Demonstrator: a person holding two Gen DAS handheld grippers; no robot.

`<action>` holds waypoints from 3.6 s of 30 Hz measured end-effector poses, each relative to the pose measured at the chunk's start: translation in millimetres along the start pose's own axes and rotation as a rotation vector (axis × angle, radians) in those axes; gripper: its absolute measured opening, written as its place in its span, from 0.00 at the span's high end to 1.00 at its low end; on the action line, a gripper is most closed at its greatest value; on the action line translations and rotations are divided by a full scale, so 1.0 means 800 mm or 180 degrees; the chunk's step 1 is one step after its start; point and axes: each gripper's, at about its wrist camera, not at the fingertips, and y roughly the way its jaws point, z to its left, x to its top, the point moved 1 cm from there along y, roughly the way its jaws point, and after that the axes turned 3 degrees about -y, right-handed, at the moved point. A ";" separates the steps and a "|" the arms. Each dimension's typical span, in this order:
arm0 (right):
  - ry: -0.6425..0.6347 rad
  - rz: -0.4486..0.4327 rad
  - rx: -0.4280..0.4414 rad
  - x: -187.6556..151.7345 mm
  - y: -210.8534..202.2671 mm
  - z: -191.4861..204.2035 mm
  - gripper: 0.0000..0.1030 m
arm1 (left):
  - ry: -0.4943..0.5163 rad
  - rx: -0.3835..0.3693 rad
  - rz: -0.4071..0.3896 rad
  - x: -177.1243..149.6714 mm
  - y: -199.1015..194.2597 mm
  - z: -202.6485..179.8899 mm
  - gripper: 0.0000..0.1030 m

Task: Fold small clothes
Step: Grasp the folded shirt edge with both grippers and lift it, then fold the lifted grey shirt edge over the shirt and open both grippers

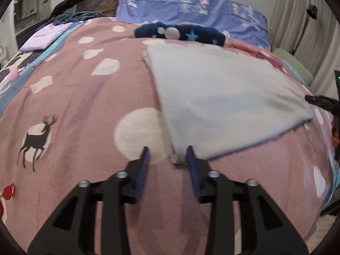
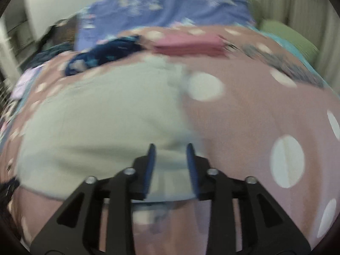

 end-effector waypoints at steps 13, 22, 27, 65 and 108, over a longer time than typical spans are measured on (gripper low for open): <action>-0.3361 -0.0400 0.0854 -0.151 -0.021 0.385 0.46 | -0.0568 -0.0012 -0.0032 0.007 0.007 0.055 0.59; -0.3715 -0.0749 0.0224 -0.159 0.005 0.472 0.47 | -0.0818 -0.0270 -0.0092 0.018 0.010 0.076 0.59; -0.3756 -0.0794 0.0168 -0.160 0.014 0.485 0.65 | -0.0746 -0.0487 -0.0171 0.061 0.010 0.081 0.56; -0.0750 -0.0866 0.1457 0.012 -0.055 0.199 0.96 | -0.0639 -0.1311 0.0192 0.302 0.132 -0.150 0.95; 0.1011 -0.0567 0.1483 -0.021 -0.009 -0.069 0.96 | 0.0984 -0.0459 0.0494 0.262 0.260 -0.489 0.94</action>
